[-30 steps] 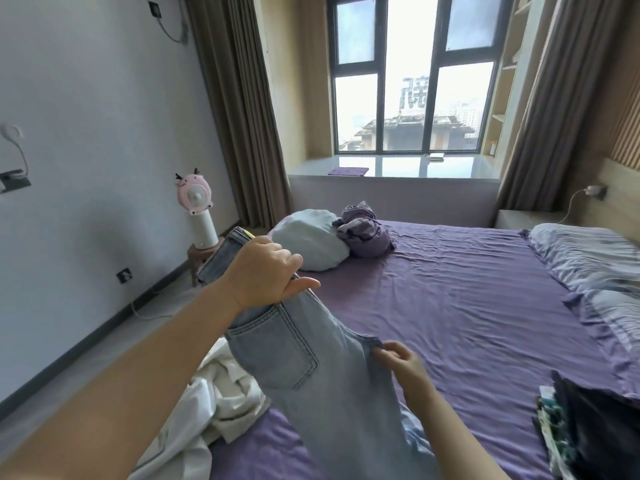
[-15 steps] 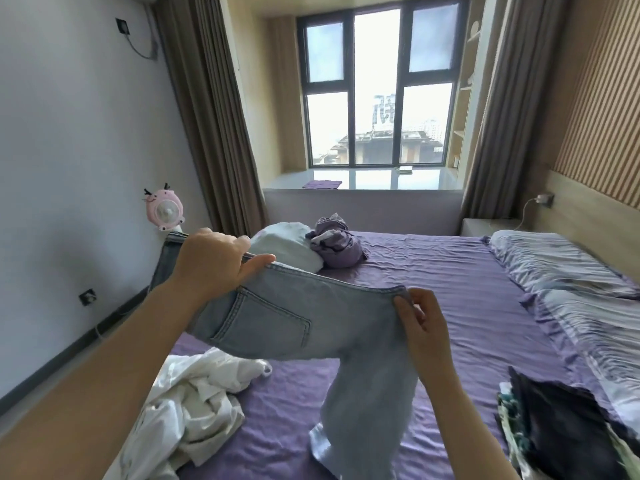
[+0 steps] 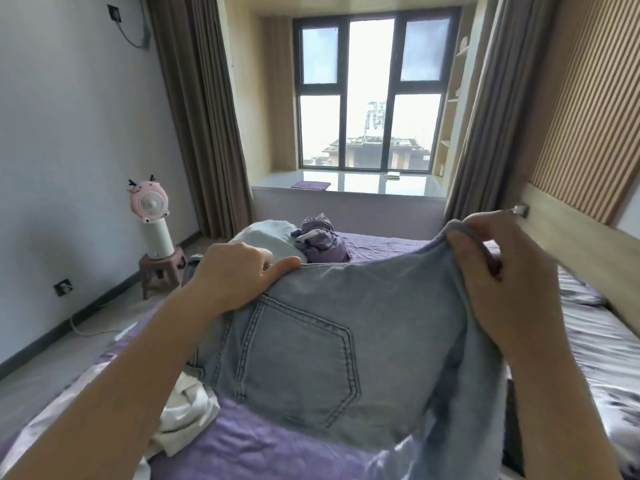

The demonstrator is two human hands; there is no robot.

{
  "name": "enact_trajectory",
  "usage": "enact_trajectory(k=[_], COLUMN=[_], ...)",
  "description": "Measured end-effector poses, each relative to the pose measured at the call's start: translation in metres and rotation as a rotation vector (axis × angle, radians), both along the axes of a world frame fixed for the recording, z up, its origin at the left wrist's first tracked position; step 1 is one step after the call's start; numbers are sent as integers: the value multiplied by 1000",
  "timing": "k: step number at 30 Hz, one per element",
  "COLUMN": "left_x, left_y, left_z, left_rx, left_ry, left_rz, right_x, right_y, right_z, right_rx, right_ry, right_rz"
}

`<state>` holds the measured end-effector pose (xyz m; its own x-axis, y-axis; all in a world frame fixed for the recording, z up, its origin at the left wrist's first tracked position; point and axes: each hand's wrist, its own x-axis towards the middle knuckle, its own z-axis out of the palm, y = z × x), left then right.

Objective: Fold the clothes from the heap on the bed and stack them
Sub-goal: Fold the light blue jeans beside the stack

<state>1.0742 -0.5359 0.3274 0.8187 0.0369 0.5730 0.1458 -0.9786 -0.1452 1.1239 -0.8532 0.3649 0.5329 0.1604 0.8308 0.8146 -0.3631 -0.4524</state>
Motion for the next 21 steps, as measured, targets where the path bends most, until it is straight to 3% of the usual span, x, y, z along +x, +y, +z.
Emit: enact_trajectory(k=[5,15,21], left_x=[-8,-72,-115], left_y=[11,50,79], left_z=[-27,-249,-342], left_rx=[-88,-366,-421], left_ry=[131,680,970], left_rz=[23,226,283], right_x=[19,17,-14], right_y=[27,106,131], right_z=[-24,-301,-409], right_rx=[-92,-641,-900], right_ry=[170,960,1122], right_rz=[97,134,162])
